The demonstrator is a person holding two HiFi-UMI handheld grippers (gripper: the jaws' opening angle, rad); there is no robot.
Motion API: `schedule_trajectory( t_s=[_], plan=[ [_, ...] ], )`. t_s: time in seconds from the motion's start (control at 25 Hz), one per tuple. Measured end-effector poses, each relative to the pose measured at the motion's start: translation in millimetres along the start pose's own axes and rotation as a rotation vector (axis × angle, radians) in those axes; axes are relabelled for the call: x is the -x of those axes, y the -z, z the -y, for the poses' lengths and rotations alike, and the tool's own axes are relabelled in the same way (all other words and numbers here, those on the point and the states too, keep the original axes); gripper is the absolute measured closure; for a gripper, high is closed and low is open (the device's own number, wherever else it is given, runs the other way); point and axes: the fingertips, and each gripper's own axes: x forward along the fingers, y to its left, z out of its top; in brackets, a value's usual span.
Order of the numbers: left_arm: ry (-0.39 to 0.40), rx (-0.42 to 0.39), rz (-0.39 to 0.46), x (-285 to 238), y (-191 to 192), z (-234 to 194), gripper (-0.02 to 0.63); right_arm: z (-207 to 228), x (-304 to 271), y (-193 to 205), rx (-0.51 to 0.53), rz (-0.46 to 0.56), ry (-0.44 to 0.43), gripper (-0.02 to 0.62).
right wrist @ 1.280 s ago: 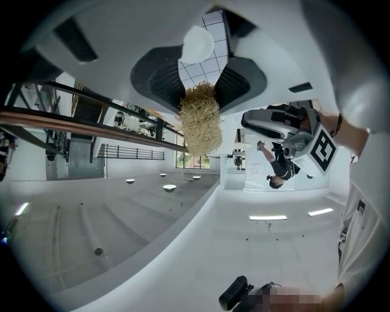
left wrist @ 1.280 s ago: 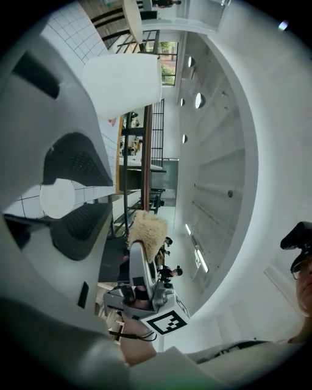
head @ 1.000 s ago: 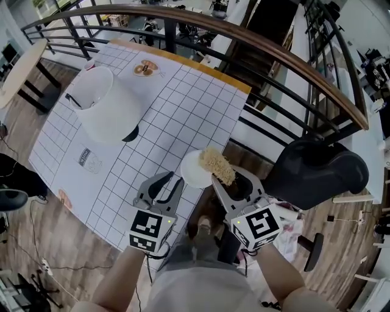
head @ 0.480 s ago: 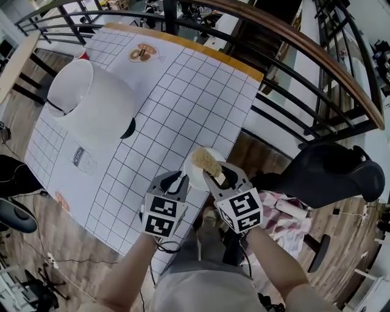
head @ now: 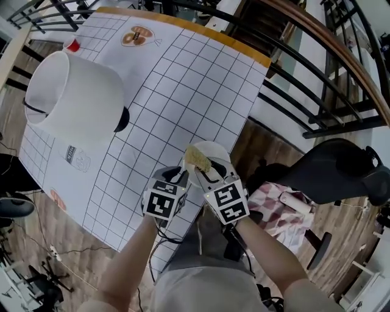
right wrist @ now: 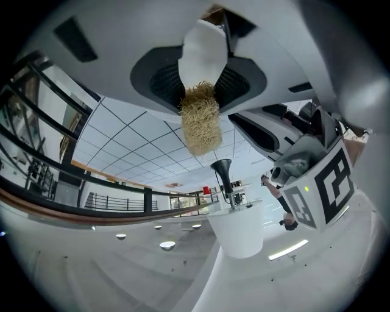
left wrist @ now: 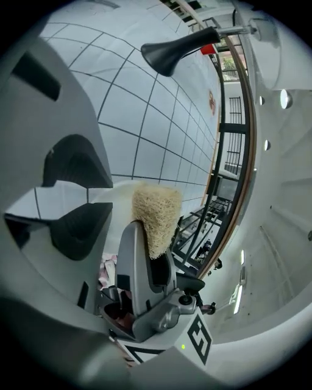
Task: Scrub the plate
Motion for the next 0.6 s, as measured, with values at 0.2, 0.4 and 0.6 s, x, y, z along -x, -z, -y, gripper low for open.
schedule_trajectory(
  t_s=[0.2,0.4,0.6],
  plan=[
    [0.016,0.065,-0.042,-16,11,-10,0.526,6,-10,9,-0.012,-0.027,0.001,0.459],
    [0.055,0.080,-0.052,-17,10,-7,0.545,6,-12,12,0.006,-0.037,-0.034,0.460],
    [0.058,0.067,-0.068,-19,11,-2,0.586,10,-11,13,0.026,-0.055,-0.046,0.460]
  ],
)
